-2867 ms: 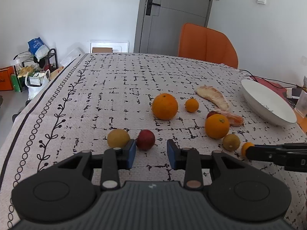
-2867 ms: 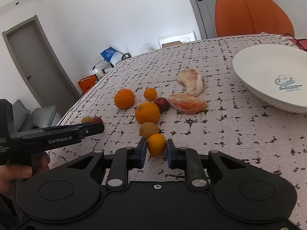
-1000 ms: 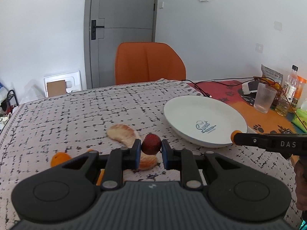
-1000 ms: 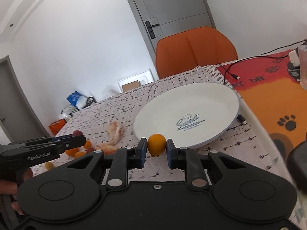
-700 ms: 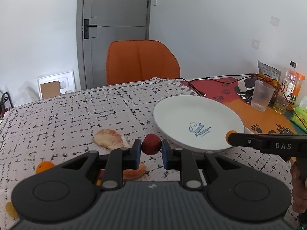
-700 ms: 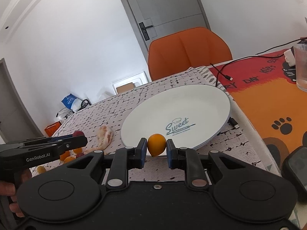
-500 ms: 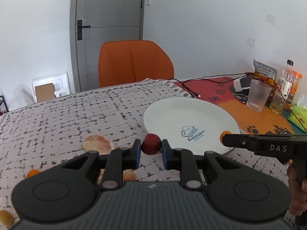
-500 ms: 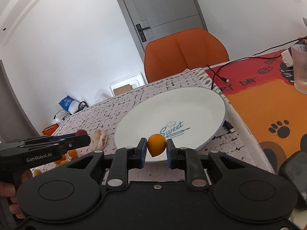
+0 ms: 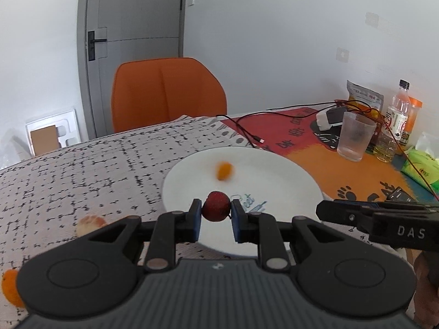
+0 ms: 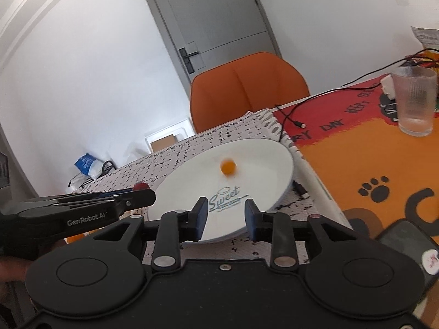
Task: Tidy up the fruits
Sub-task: 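Carry the tangerine and plum to the white bowl and open both tools, then move both open tools from the bowl back over the remaining fruit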
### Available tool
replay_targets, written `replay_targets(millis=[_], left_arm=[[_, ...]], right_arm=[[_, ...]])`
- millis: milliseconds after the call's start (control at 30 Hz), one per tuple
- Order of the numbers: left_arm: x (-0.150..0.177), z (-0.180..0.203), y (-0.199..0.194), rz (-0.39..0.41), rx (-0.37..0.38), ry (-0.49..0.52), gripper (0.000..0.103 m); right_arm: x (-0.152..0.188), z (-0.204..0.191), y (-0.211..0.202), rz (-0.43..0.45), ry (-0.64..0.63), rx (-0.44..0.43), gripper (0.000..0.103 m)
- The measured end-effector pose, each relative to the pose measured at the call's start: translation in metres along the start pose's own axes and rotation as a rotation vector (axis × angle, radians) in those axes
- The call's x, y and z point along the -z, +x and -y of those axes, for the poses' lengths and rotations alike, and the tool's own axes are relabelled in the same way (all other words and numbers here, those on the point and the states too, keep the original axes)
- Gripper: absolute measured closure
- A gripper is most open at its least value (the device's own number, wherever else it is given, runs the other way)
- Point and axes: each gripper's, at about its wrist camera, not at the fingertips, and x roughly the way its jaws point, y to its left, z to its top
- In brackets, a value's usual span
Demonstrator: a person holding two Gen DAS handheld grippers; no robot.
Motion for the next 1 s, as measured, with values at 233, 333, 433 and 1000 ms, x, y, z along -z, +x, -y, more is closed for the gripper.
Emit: replay_targets(millis=[233, 333, 433, 1000], left_arm=[[0.001, -0.003, -0.005, -0.011, -0.027, -0.016, 0.069], [0.004, -0.013, -0.012, -0.025, -0.057, -0.045, 0.052], [0.008, -0.021, -0.021, -0.019, -0.081, -0.058, 0.040], [0.033, -0.059, -0.075, 0.035, -0.184, -0.139, 0.015]], right_arm=[[0.003, 0.003, -0.004, 0.007, 0.018, 0.012, 0.055], [0.005, -0.001, -0.004, 0.008, 0.016, 0.011, 0.051], [0.006, -0.005, -0.002, 0.005, 0.018, 0.002, 0.042], [0.008, -0.041, 0.001, 0.024, -0.001, -0.008, 0.000]])
